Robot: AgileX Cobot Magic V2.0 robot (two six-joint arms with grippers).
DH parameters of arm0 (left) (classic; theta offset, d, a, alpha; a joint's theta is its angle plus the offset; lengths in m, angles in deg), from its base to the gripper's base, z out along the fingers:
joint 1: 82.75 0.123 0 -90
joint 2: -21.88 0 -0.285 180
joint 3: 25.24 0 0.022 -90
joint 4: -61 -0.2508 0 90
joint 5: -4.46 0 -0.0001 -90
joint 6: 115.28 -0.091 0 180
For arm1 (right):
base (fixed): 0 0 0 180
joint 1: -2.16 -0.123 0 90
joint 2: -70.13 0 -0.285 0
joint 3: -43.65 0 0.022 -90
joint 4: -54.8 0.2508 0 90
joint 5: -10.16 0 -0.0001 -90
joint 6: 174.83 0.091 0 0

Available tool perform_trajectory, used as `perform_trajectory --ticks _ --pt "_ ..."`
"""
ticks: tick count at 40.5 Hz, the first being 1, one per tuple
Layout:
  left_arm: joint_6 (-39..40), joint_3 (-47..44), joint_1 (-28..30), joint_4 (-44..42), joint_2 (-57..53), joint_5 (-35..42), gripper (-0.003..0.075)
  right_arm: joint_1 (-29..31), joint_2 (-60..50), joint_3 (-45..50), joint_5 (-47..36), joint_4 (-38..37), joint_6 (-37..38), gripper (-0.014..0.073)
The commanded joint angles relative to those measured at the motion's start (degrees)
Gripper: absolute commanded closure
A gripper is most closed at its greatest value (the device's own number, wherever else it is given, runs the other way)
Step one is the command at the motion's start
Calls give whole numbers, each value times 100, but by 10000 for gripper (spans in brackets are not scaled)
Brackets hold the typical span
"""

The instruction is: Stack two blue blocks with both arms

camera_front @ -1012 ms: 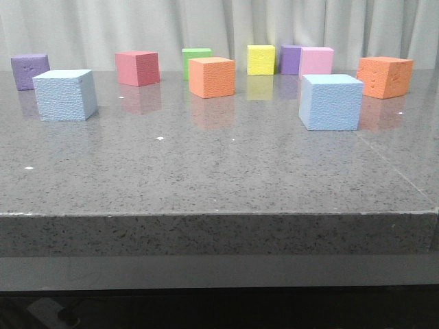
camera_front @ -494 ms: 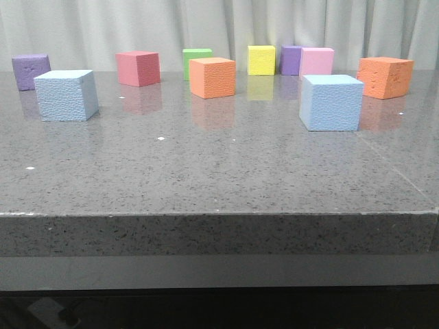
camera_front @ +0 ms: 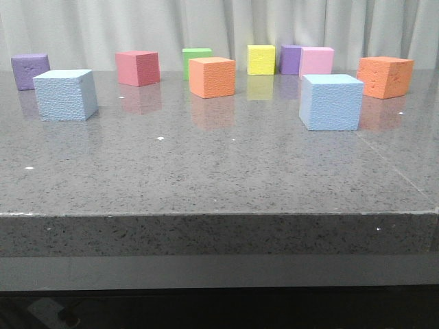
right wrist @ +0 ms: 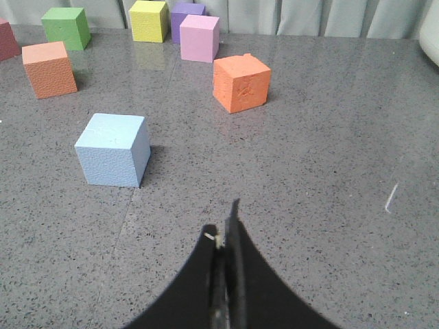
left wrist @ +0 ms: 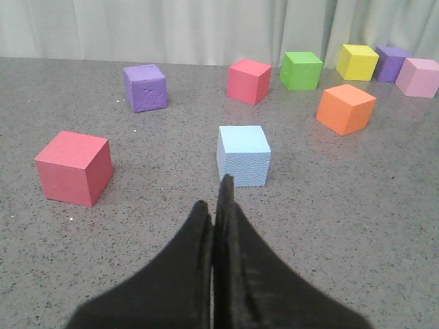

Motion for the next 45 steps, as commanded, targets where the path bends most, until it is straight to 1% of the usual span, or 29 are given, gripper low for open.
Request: perform_trajectory --ticks 1,8,13,17,19,21,22,24,25,26,27,29,30,32,45 --pt "0 186 1 52 93 435 741 27 91 -201 -429 -1 -12 661" --pt "0 186 1 52 93 450 741 27 91 -201 -429 -1 -12 661" --pt "0 186 1 52 93 515 740 22 91 -201 -428 252 -12 661" --pt "0 186 1 52 93 556 731 22 91 -201 -476 281 -12 655" --pt "0 186 1 52 93 569 689 27 91 -201 -459 251 -12 630" --pt "0 186 -9 52 93 594 594 27 91 -201 -455 228 -12 564" --pt "0 186 -9 52 93 598 549 27 91 -201 -455 228 -12 509" --pt "0 186 -9 52 93 598 429 27 91 -201 -460 223 -12 394" --pt "0 186 -9 52 93 598 363 27 91 -201 -460 211 -12 323" --pt "0 186 -9 40 93 598 316 27 91 -201 -465 207 -12 255" --pt "0 186 -9 11 93 598 265 27 91 -201 -478 207 -12 209" --pt "0 186 -9 -1 93 598 208 27 91 -201 -478 207 -12 118" --pt "0 186 -9 -1 93 598 194 27 91 -201 -478 207 -12 103" --pt "0 186 -9 11 93 598 195 27 91 -201 -478 207 -12 73" --pt "0 186 -9 11 93 598 253 27 91 -201 -502 251 -12 72"
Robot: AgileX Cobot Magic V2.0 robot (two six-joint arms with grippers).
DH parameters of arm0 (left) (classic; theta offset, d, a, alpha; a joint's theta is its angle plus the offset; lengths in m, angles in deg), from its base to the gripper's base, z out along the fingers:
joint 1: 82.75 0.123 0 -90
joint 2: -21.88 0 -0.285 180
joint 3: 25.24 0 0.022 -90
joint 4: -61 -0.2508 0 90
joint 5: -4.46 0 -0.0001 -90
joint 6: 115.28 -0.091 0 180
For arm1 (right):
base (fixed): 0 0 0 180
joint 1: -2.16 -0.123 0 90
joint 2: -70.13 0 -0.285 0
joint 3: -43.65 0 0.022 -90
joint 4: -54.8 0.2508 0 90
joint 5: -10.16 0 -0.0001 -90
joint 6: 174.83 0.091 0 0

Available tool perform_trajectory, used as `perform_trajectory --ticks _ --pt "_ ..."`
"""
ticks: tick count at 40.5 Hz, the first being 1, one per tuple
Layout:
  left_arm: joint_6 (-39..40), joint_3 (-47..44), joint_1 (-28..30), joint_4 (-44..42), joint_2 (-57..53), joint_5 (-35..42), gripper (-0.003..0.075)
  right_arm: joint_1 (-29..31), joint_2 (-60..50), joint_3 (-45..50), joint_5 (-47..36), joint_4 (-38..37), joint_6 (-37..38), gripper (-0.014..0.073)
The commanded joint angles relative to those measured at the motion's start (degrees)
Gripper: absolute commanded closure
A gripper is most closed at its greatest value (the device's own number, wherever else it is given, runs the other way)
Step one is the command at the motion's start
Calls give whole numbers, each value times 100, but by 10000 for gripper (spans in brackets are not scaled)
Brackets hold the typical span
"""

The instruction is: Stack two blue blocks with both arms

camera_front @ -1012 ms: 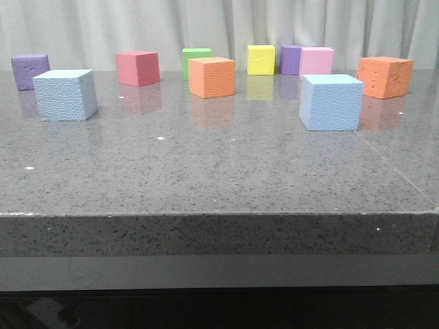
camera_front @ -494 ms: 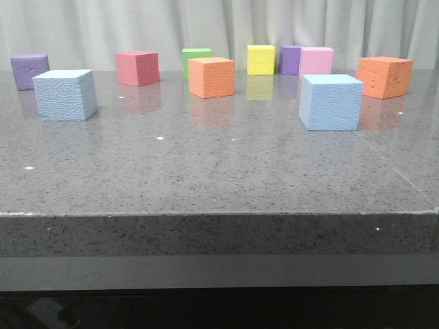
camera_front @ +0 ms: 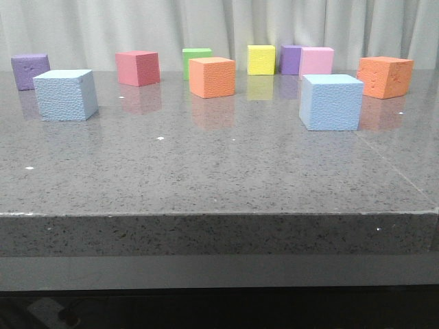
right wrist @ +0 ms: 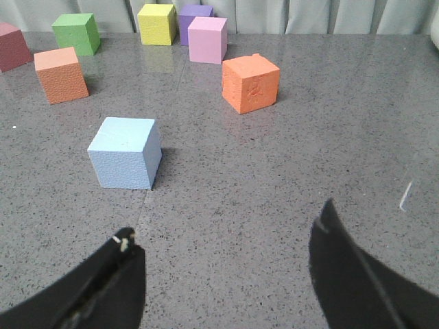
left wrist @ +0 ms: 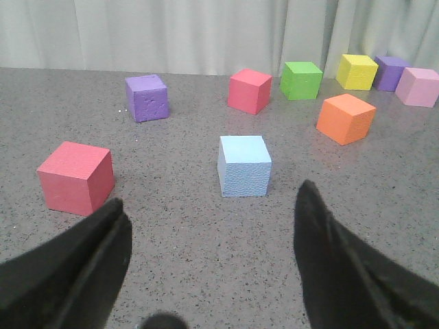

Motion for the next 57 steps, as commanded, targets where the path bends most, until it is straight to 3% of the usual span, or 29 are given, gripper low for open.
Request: perform_trajectory --ticks 1,11,17,24,42,57 --pt "0 186 -9 21 93 469 256 27 91 -201 -527 34 -12 72" --pt "0 186 -9 21 93 469 304 22 316 -271 -468 29 -134 72" --pt "0 186 -9 21 93 469 336 -88 945 -785 90 199 -353 48" --pt "0 186 -9 21 93 469 355 -394 1800 -1434 557 664 -962 -57" --pt "0 186 -9 21 93 469 355 -1532 4251 -3185 1194 778 -1023 -54" --pt "0 186 -9 21 93 469 355 -1801 6153 -4891 1748 -787 1246 -54"
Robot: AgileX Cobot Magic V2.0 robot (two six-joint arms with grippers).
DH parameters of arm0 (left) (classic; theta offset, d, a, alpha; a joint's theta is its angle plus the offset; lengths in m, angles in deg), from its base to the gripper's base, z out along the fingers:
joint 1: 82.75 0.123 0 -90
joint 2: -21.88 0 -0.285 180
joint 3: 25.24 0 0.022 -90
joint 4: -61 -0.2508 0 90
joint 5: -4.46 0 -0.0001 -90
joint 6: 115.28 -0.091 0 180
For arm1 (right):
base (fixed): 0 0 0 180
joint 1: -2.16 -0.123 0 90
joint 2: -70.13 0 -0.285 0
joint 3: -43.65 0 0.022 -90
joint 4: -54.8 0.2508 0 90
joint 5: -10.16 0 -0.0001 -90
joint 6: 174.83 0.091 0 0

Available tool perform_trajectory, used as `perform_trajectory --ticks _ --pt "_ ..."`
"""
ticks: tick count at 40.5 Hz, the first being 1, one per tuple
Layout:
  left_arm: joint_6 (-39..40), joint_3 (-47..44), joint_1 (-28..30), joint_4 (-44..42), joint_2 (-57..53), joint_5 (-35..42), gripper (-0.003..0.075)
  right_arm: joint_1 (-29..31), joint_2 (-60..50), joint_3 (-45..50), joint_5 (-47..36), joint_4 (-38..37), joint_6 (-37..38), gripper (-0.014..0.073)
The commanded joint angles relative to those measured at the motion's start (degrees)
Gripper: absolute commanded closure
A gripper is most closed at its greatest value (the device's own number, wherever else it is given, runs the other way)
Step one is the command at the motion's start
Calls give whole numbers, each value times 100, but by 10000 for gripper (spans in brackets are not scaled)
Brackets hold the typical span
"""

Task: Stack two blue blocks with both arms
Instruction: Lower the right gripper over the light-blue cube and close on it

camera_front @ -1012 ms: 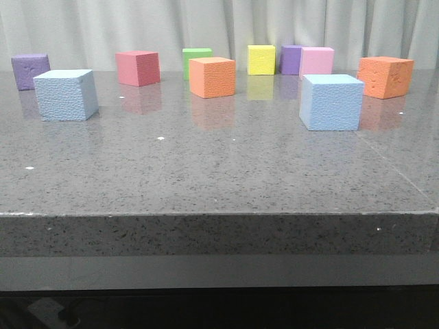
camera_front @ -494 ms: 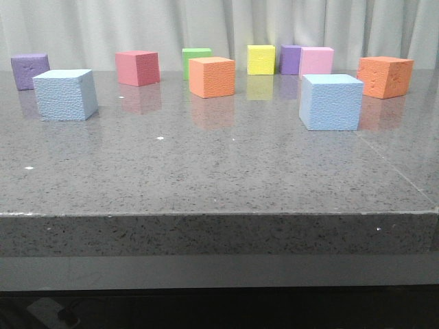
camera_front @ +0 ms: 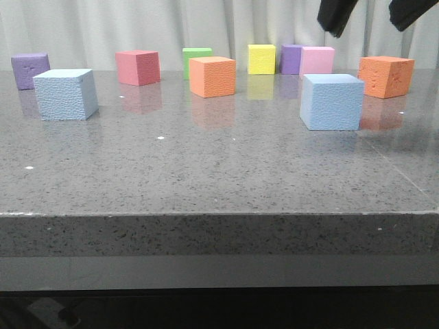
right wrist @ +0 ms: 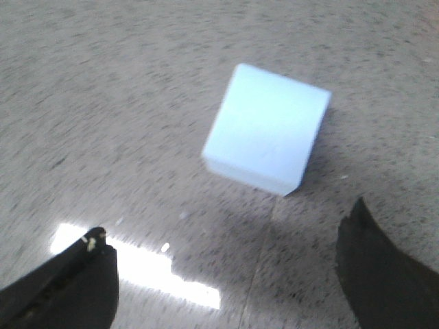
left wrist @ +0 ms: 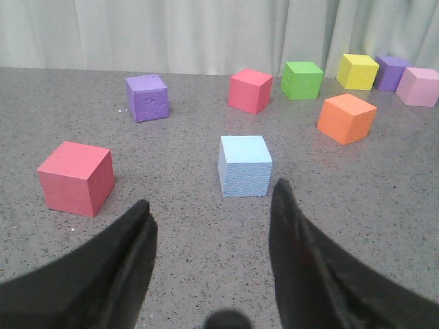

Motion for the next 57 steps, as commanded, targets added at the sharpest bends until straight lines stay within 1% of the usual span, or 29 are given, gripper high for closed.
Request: perform_trajectory --ticks 1,6,13,20,26,37,40,45,47,53,57 --pt "0 186 -9 21 93 469 355 -6 188 -531 -199 -478 690 -54" --pt "0 186 -9 21 93 469 355 -6 598 -888 -240 -562 1084 -54" --pt "0 186 -9 21 93 469 355 -6 1108 -1207 -275 -569 1091 -54" --pt "0 186 -9 21 93 469 355 -6 1499 -1244 -383 -713 1134 -54" --pt "0 186 -9 21 93 469 355 -6 1805 -1244 -415 -679 1134 -54" --pt "0 186 -9 21 93 469 355 13 1969 -1244 -462 -688 1129 -50" --pt "0 186 -9 21 93 469 355 26 1969 -1244 -482 -680 1129 -13" --pt "0 186 -9 21 93 469 355 31 1969 -1244 -430 -680 1129 115" --pt "0 186 -9 21 93 469 355 31 1969 -1244 -390 -680 1129 139" --pt "0 186 -9 21 93 469 355 -94 1890 -1250 -270 -680 1129 141" --pt "0 186 -9 21 93 469 355 -315 1816 -1255 -240 -680 1134 141"
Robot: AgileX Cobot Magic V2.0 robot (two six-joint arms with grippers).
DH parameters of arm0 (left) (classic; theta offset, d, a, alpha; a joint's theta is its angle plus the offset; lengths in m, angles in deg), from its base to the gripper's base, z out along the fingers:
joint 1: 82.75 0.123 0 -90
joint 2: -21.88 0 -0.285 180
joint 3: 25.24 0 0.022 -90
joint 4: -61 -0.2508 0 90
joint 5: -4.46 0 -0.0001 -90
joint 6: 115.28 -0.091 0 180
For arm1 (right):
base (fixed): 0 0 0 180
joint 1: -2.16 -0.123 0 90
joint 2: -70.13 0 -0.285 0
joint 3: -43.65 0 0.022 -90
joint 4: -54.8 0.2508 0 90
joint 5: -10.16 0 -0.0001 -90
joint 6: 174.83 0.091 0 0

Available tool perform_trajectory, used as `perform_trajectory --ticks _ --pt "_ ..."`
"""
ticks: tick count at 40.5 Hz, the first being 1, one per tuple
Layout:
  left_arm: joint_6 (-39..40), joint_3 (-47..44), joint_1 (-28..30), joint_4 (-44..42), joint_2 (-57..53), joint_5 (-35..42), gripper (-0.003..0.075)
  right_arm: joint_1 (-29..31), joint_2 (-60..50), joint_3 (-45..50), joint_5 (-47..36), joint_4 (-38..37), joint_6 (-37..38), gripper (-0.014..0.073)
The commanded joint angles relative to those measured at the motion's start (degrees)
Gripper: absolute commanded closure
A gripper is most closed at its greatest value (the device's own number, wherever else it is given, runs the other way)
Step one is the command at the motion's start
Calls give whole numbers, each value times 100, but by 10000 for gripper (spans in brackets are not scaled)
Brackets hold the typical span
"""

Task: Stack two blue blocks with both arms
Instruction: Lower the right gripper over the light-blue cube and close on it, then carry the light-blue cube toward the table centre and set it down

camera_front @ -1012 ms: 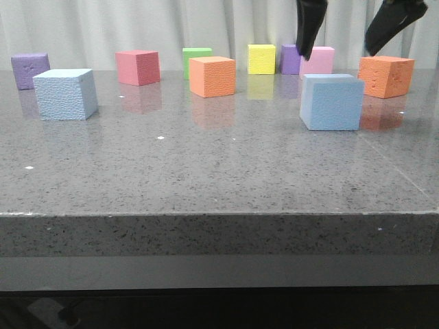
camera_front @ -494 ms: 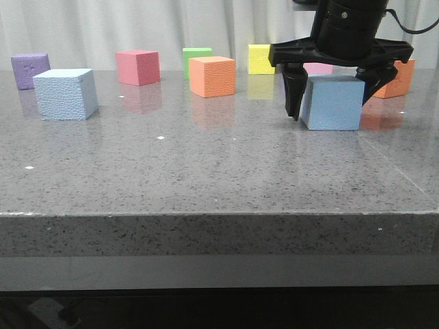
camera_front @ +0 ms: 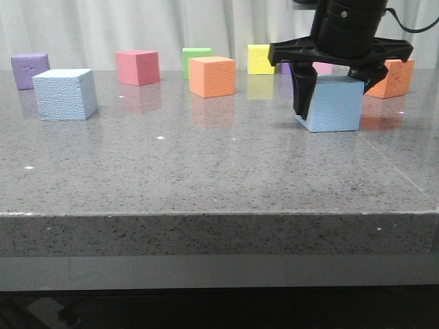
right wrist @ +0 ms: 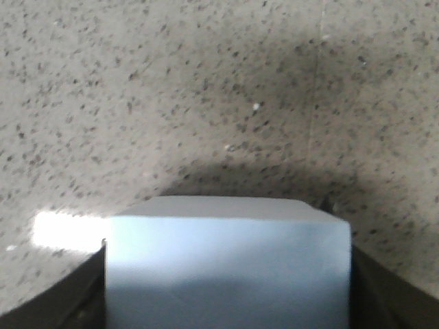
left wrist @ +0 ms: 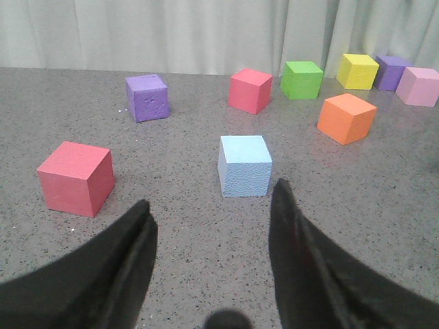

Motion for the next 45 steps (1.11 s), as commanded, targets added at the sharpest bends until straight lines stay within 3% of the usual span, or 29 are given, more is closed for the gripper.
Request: perform_trajectory --ticks 1,18,23,30,40,45 --pt "0 186 -9 21 93 465 355 -241 -421 -218 -88 -80 4 141" --pt "0 186 -9 21 93 465 355 -1172 210 -1248 418 -531 1392 140" --pt "0 186 -9 21 93 465 355 -1234 367 -1455 326 -505 1454 83" --pt "0 186 -9 21 93 465 355 -1256 384 -1574 189 -501 1507 -72" --pt "0 186 -9 21 93 465 355 -1238 290 -1574 196 -540 1560 -71" --pt "0 186 -9 21 93 465 355 -1238 -26 -1574 440 -540 1084 -71"
